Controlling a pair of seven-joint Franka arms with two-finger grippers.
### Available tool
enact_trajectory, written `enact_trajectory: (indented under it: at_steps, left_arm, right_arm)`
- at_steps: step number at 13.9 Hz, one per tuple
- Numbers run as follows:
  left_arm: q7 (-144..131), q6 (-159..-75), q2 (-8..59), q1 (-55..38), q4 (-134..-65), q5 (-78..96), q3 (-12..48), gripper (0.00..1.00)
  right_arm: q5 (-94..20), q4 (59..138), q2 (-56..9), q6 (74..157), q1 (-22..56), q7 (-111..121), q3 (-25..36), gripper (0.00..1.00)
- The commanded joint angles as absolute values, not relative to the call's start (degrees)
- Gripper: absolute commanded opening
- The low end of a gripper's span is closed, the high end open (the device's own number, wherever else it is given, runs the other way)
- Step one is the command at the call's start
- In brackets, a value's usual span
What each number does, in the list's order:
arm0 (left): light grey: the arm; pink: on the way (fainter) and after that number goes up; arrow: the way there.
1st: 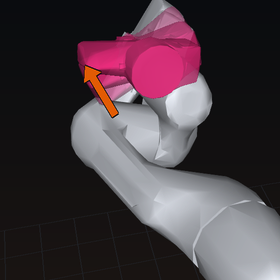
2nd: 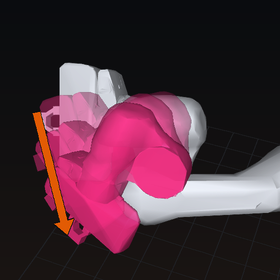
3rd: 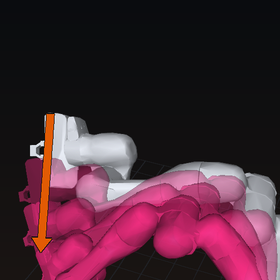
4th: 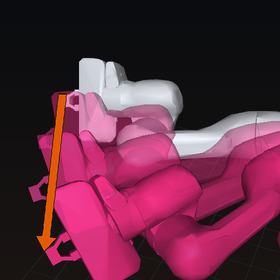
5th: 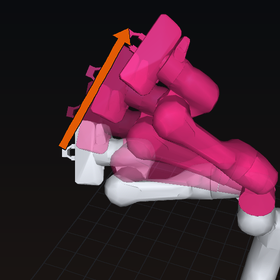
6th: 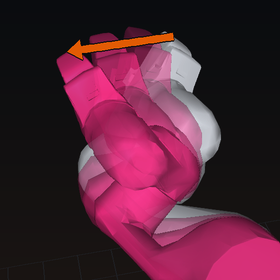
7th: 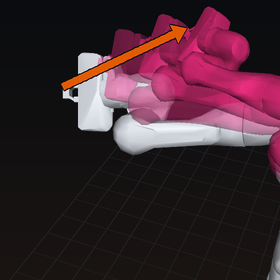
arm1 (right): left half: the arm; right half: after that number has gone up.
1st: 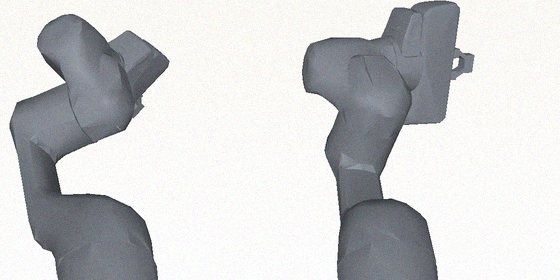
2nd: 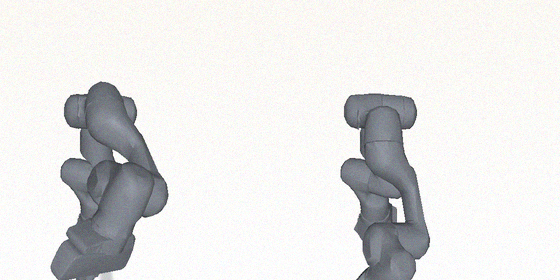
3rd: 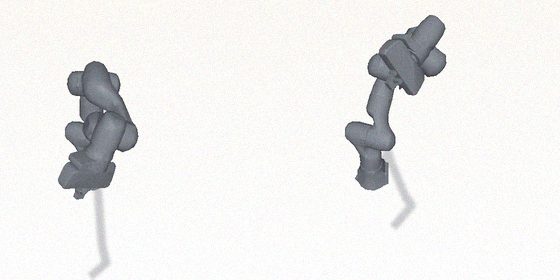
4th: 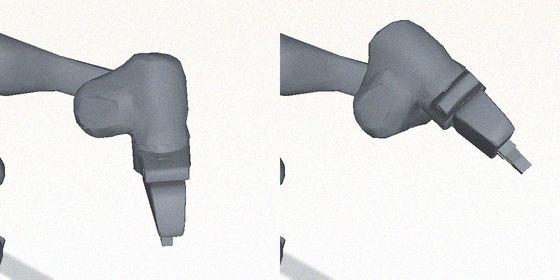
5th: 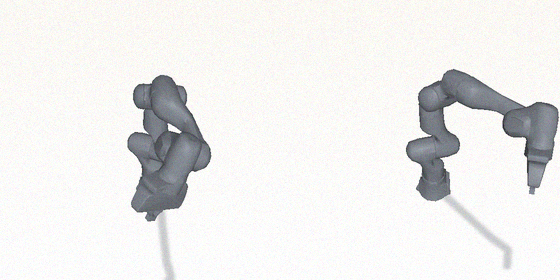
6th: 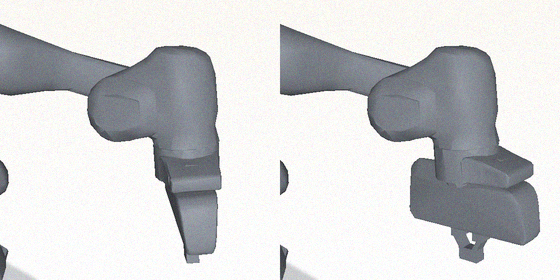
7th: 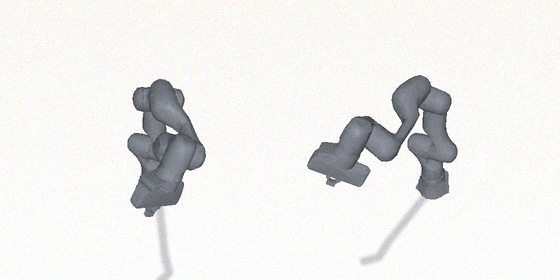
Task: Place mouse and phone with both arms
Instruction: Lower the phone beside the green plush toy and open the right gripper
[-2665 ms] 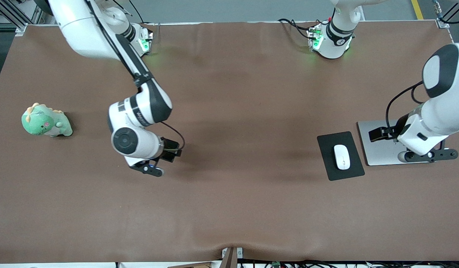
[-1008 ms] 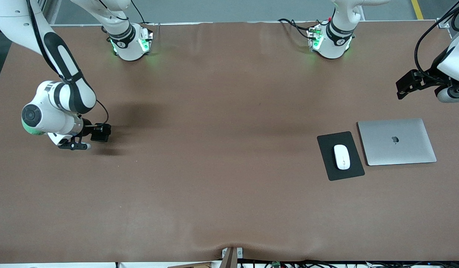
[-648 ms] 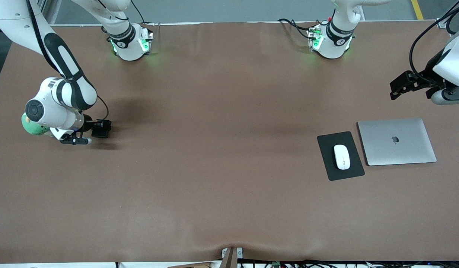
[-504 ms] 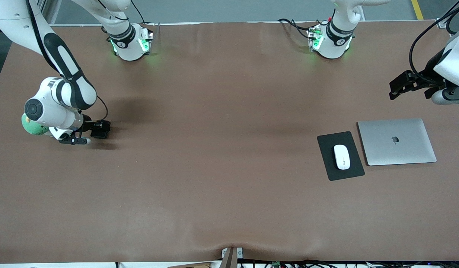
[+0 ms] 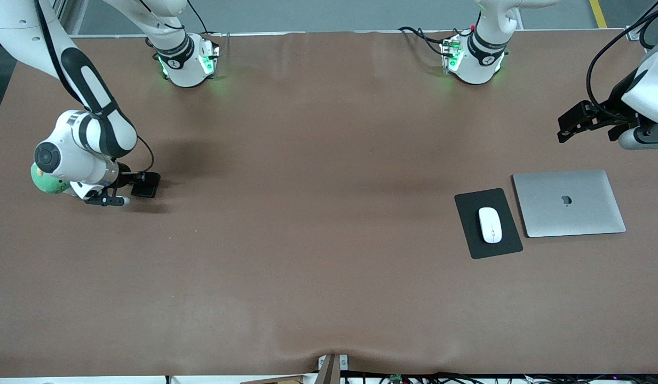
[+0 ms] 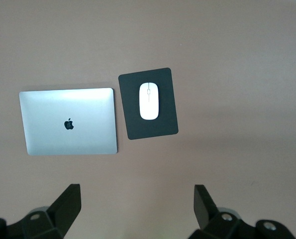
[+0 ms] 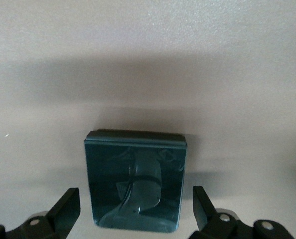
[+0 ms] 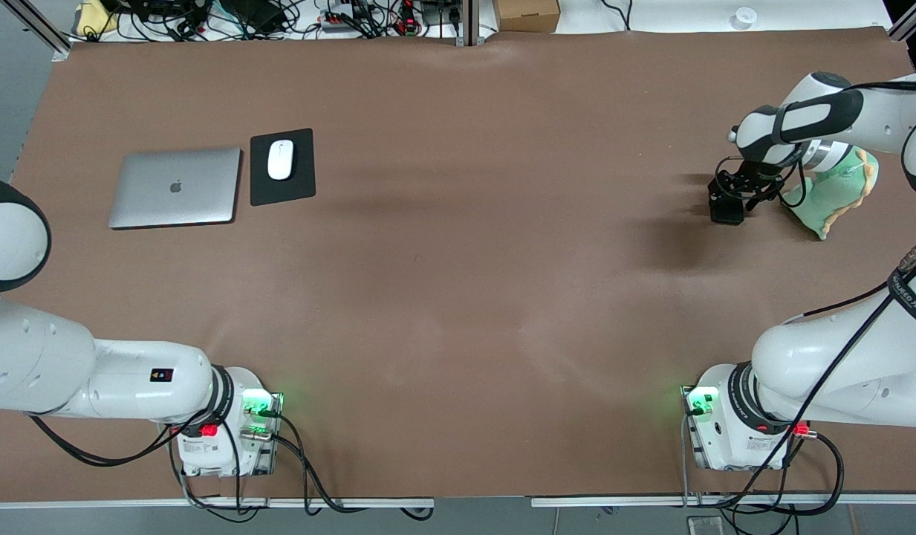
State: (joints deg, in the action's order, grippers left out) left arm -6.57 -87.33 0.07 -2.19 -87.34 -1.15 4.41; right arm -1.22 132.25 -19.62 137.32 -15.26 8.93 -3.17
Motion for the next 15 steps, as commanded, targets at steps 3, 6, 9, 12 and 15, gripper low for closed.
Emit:
enact_trajectory:
  at_steps: [3,6,9,12,15]
  left_arm:
    - [-6.7,-86.2,-1.1,-2.0,-87.8,-0.6,4.3,1.00]
    - [-7.2,-85.1,-1.1,-2.0,-87.6,-0.6,4.1,1.00]
    - [-7.5,-85.1,-1.1,-2.0,-87.5,-0.7,4.1,1.00]
    - [-7.3,-85.1,-1.2,-1.9,-87.6,-0.7,3.9,1.00]
    - [-7.4,-85.1,-1.3,-1.8,-87.6,-0.7,3.8,1.00]
  right_arm:
    - [-1.0,124.9,-17.5,124.5,-15.3,9.3,-5.1,1.00]
    - [-1.4,117.3,-15.6,114.5,-13.5,9.3,-5.2,1.00]
    - [-1.5,104.5,-15.7,99.6,-11.6,9.2,-5.1,1.00]
    - [-1.5,96.7,-15.6,93.1,-11.3,9.3,-5.1,1.00]
    - [-1.4,90.5,-15.6,87.6,-11.8,9.8,-5.0,1.00]
